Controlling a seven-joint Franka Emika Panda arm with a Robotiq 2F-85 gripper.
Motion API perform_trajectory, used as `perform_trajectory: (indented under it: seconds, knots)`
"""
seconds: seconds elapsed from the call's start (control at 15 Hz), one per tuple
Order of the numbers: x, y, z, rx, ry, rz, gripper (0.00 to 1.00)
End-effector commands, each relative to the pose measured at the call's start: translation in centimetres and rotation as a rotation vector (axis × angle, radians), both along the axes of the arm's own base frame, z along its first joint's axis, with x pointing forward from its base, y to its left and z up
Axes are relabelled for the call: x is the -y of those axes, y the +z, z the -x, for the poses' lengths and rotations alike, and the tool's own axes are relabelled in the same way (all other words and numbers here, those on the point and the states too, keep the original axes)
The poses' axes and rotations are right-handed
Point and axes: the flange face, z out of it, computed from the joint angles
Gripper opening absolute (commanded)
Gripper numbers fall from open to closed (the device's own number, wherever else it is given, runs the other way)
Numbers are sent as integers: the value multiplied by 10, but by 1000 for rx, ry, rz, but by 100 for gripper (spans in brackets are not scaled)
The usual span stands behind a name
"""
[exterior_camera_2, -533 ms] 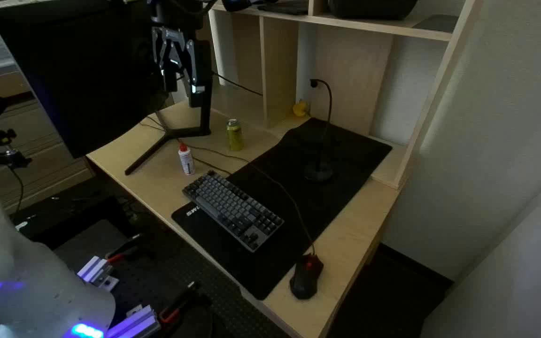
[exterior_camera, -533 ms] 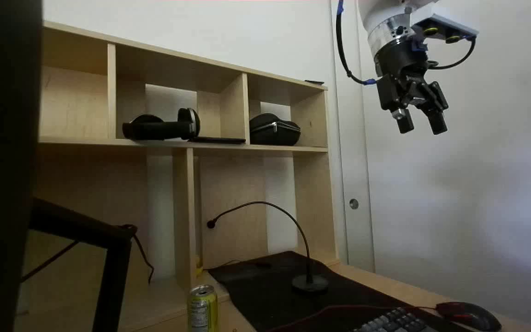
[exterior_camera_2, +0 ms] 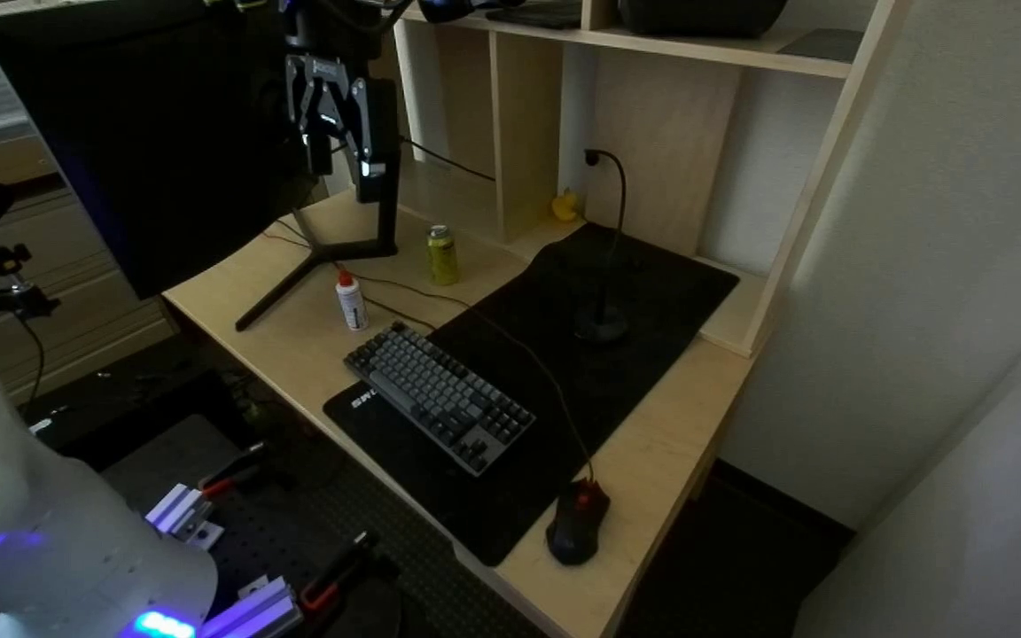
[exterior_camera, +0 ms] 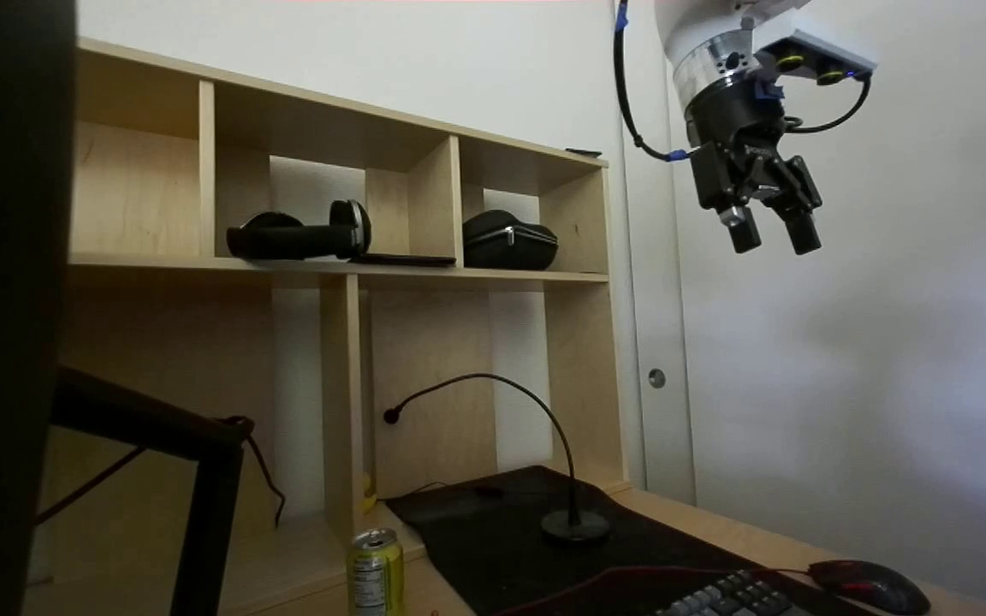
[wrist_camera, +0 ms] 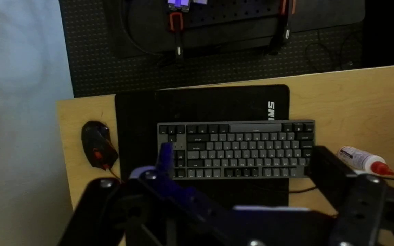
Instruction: Move the soda can to the right hand side of the table
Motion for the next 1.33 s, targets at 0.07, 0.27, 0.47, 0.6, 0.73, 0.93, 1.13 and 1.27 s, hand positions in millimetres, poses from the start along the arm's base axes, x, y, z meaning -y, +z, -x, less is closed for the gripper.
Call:
perform_trajectory:
  seconds: [0.07,0.27,0.47,0.6,0.73,0.93,1.13,1.27]
  knots:
    - [-106,-22,-57,3,257,0,100]
    - [-180,-24,-100,54,325,36,100]
    - [-185,-26,-85,55,330,47,100]
    - [-187,-28,-94,52,330,44,100]
    - [-186,-67,-125,-45,282,29,100]
    - [-200,-111,-168,-5,242,-86,100]
    - [-216,-144,-218,71,159,-151,100]
    - [-213,-144,-202,61,181,-132,100]
